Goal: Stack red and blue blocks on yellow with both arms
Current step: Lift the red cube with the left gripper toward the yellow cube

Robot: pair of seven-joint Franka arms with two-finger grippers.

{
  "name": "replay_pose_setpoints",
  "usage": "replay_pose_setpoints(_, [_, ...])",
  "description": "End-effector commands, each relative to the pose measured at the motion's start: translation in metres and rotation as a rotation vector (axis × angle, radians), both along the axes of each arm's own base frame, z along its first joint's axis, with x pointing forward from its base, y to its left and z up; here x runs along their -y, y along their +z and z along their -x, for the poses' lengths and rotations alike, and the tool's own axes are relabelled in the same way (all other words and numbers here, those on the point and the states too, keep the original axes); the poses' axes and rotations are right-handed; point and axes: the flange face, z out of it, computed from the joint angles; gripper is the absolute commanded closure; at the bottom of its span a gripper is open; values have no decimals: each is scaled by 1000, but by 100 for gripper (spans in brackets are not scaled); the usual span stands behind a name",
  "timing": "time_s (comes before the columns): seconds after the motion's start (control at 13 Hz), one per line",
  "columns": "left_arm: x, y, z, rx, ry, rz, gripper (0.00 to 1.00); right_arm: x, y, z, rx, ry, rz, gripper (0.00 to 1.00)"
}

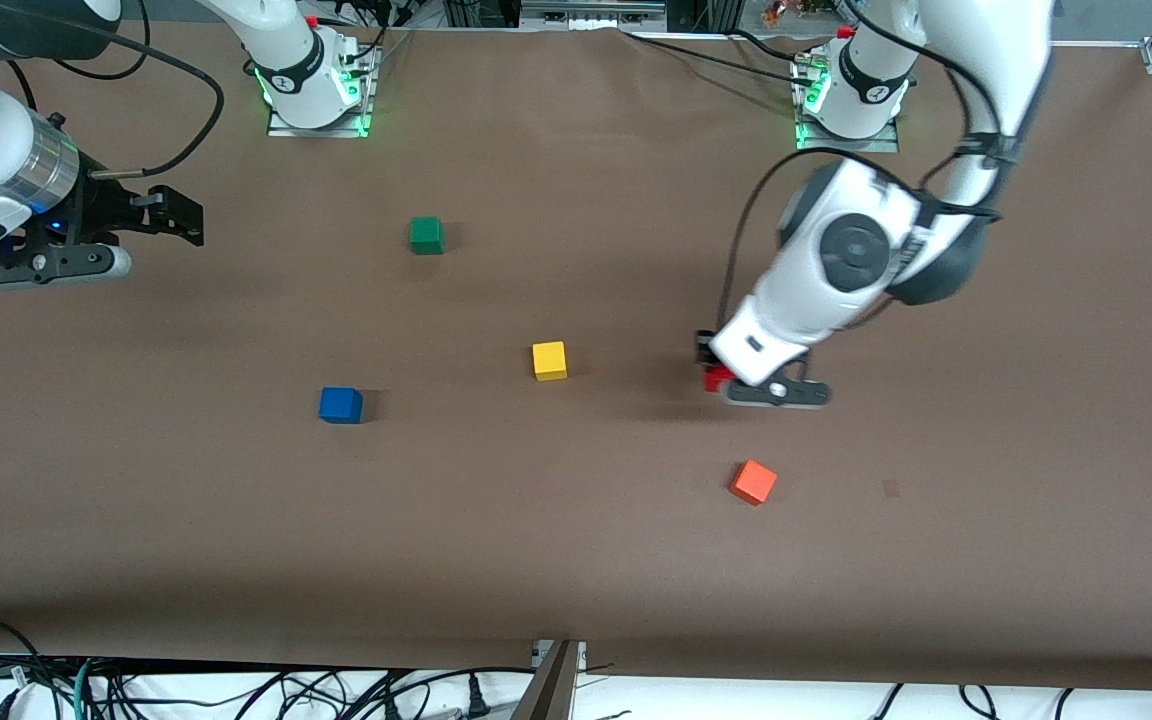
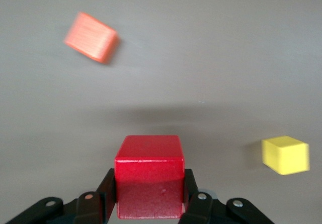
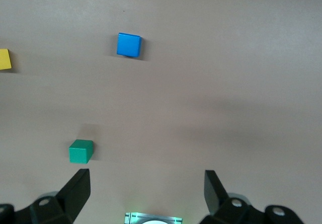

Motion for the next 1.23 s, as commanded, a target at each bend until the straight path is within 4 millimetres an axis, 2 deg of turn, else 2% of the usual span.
replay_pose_setpoints(0.0, [56, -15, -2, -8, 1, -2, 97, -2, 7, -1, 14, 12, 3, 0])
replay_pose_setpoints(0.23, [103, -25, 5, -14, 21, 20, 100, -6, 9, 0, 21, 19, 3, 0])
replay_pose_setpoints(0.46, [139, -32, 13, -17, 58, 31, 100, -12, 9, -1, 23, 22, -12, 0])
replay_pose_setpoints(0.62, [156, -38, 18, -2, 68, 16, 100, -12, 5, -3, 16, 33, -21, 0])
replay_pose_setpoints(0.85, [190, -53, 47, -9, 110, -20, 100, -13, -27, -15, -41, 31, -12, 0])
replay_pose_setpoints(0.92, [200, -58, 54, -8, 123, -29, 100, -15, -57, -25, -95, 30, -1, 0])
replay_pose_setpoints(1.15, [222, -72, 60, 3, 138, -35, 100, -18, -62, -33, -78, 33, -2, 0])
